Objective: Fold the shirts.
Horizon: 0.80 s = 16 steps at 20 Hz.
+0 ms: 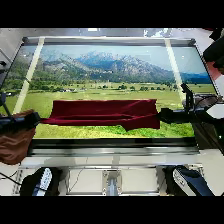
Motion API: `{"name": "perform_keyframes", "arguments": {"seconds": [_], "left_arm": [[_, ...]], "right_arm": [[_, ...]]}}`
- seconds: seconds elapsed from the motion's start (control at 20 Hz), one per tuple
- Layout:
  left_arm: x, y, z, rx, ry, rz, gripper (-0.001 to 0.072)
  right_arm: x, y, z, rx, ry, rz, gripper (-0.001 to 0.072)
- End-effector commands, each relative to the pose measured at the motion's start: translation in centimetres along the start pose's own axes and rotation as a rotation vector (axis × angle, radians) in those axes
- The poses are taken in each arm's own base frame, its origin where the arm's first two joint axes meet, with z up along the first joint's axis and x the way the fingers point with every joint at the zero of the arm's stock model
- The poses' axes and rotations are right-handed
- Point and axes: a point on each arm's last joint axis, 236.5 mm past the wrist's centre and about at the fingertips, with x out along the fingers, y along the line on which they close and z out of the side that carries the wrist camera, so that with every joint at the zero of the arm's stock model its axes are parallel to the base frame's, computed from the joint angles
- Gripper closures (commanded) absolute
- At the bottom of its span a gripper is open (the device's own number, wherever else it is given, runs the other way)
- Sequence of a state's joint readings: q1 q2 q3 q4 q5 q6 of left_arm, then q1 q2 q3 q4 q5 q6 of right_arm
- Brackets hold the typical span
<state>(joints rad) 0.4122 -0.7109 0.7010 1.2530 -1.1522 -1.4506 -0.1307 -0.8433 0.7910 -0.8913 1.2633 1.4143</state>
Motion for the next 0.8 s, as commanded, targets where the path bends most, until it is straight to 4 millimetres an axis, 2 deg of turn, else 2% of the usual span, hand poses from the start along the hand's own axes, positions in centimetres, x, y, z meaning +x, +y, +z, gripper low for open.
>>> {"name": "perform_keyframes", "arguments": {"seconds": [0.0, 0.15, 0.35, 0.45, 0.55, 0.65, 0.75], "left_arm": [[4.5, 0.3, 3.2, 0.198, 0.041, 0.112, 0.0699], [9.5, -0.6, 6.4, 0.336, 0.089, 0.22, 0.0698], [14.7, -2.8, 10.5, 0.446, 0.108, 0.278, 0.0698], [16.7, -3.6, 11.8, 0.469, 0.113, 0.285, 0.0698], [18.1, -3.9, 12.5, 0.461, 0.105, 0.286, 0.0697], [19.0, -3.9, 12.4, 0.454, 0.107, 0.284, 0.0697], [19.6, -3.8, 12.0, 0.456, 0.121, 0.285, 0.0695]], "right_arm": [[2.6, -2.3, 4.2, 0.014, -0.042, -0.028, 0.0698], [5.2, -4.3, 7.5, 0.02, -0.012, -0.043, 0.0698], [8.4, -6.7, 11.1, 0.052, 0.004, -0.058, 0.0698], [9.8, -7.7, 11.5, 0.069, 0.028, -0.061, 0.0698], [11.1, -9.0, 11.2, 0.088, 0.053, -0.075, 0.0697], [12.1, -10.1, 10.9, 0.102, 0.07, -0.089, 0.0697], [12.5, -10.8, 11.5, 0.108, 0.043, -0.102, 0.0694]]}}
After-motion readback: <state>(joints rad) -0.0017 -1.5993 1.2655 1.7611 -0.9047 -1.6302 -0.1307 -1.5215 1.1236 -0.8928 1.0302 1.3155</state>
